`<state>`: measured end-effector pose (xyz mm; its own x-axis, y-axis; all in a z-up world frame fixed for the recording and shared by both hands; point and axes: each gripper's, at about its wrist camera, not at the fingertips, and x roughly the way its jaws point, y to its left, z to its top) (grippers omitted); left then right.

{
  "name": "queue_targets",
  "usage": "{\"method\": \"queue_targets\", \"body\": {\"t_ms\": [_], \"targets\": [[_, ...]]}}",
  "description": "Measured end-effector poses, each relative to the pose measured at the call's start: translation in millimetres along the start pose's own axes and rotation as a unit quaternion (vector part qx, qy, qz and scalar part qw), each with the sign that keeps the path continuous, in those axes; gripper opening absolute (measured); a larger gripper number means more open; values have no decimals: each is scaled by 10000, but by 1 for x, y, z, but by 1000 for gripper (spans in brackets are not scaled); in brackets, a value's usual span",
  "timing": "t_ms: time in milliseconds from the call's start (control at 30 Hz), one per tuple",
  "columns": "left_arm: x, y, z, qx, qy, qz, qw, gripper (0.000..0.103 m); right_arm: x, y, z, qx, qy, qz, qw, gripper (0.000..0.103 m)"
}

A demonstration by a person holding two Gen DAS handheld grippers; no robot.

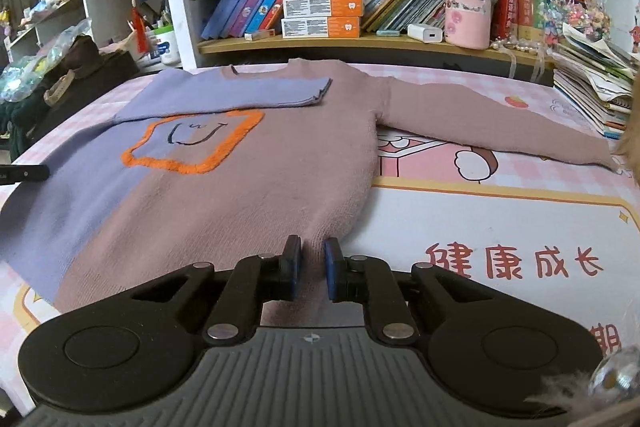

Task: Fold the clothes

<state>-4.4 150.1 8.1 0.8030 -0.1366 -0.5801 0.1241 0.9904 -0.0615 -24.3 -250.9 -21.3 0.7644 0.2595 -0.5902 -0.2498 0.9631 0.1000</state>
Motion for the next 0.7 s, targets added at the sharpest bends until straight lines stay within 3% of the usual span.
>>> {"method": "queue_targets", "body": {"t_ms": [233, 500, 700], "targets": [[-18, -7, 2, 142, -346, 115, 9992, 12, -10, -23, 8, 255, -219, -94, 9994, 23], [-19, -38, 8, 472, -553, -593, 9956, 26, -11, -88, 27, 818, -354, -877, 9921, 28], [-2, -56, 2, 736, -372, -739, 9939, 30, -5, -140, 42, 1131, -176, -1378, 9838, 34]]}}
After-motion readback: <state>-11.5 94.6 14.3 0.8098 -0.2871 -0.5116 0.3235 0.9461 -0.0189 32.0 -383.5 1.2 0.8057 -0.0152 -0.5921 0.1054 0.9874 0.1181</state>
